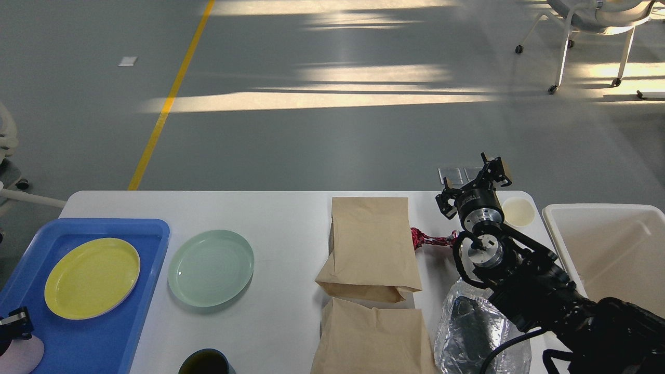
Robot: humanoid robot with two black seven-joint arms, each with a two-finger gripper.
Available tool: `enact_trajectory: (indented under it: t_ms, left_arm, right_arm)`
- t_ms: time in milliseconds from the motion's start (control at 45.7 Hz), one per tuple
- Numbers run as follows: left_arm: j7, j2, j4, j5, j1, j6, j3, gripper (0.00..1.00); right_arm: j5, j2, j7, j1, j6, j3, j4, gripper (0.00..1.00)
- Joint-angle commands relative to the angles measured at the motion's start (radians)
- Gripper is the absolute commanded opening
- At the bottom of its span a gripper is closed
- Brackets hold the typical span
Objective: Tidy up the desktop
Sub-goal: 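Open the left gripper and raise the left arm away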
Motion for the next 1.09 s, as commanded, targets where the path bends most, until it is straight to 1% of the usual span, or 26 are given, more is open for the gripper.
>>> enact_trajectory:
  t_ms: [0, 66, 109, 241, 328, 394, 569, 700, 787, 897, 984, 1071]
  left_arm:
    - [-0.005, 0.014, -0.009, 0.002, -0.015, -0.016, -0.017, 0.72]
    - [-0.006, 0.020, -0.019, 0.003, -0.023, -0.024, -0.035, 0.78]
    - [-0.006, 0.027, -0.020, 0.003, -0.027, -0.044, -0.041, 0.80]
    - [-0.007, 0.070, -0.020, 0.003, -0.088, -0.157, -0.043, 0.84]
    - [-0.006, 0.080, -0.019, 0.003, -0.133, -0.231, -0.032, 0.85]
    - [-0.006, 0.098, -0.020, 0.009, -0.158, -0.269, -0.027, 0.85]
    - [0.000, 0.144, -0.022, 0.019, -0.228, -0.349, -0.026, 0.85]
    - [0.003, 0.152, -0.022, 0.019, -0.314, -0.403, -0.024, 0.85]
    - [0.003, 0.146, -0.020, 0.017, -0.368, -0.414, -0.004, 0.85]
    - [0.003, 0.118, -0.009, 0.011, -0.389, -0.400, 0.008, 0.85]
    - [0.004, 0.049, 0.014, 0.002, -0.383, -0.391, 0.012, 0.85]
    - [0.000, -0.034, 0.067, -0.003, -0.363, -0.374, 0.019, 0.84]
  right_arm:
    - [0.000, 0.000, 0.000, 0.000, 0.000, 0.000, -0.001, 1.00]
    - [0.001, 0.000, 0.000, 0.000, 0.000, 0.000, -0.001, 1.00]
    - [0.000, 0.000, 0.000, 0.000, 0.000, 0.000, -0.001, 1.00]
    - [0.001, 0.000, 0.000, 0.000, 0.000, 0.000, -0.001, 1.00]
    - [0.000, 0.000, 0.000, 0.000, 0.000, 0.000, -0.001, 1.00]
    - [0.000, 0.000, 0.000, 0.000, 0.000, 0.000, -0.001, 1.00]
    - [0.001, 0.000, 0.000, 0.000, 0.000, 0.000, -0.001, 1.00]
    - [0.001, 0.000, 0.000, 0.000, 0.000, 0.000, -0.001, 1.00]
    - [0.000, 0.000, 0.000, 0.000, 0.000, 0.000, -0.001, 1.00]
    - [0.001, 0.000, 0.000, 0.000, 0.000, 0.000, 0.001, 1.00]
    - [0.000, 0.000, 0.000, 0.000, 0.000, 0.000, 0.001, 1.00]
    - [0.000, 0.000, 0.000, 0.000, 0.000, 0.000, 0.001, 1.00]
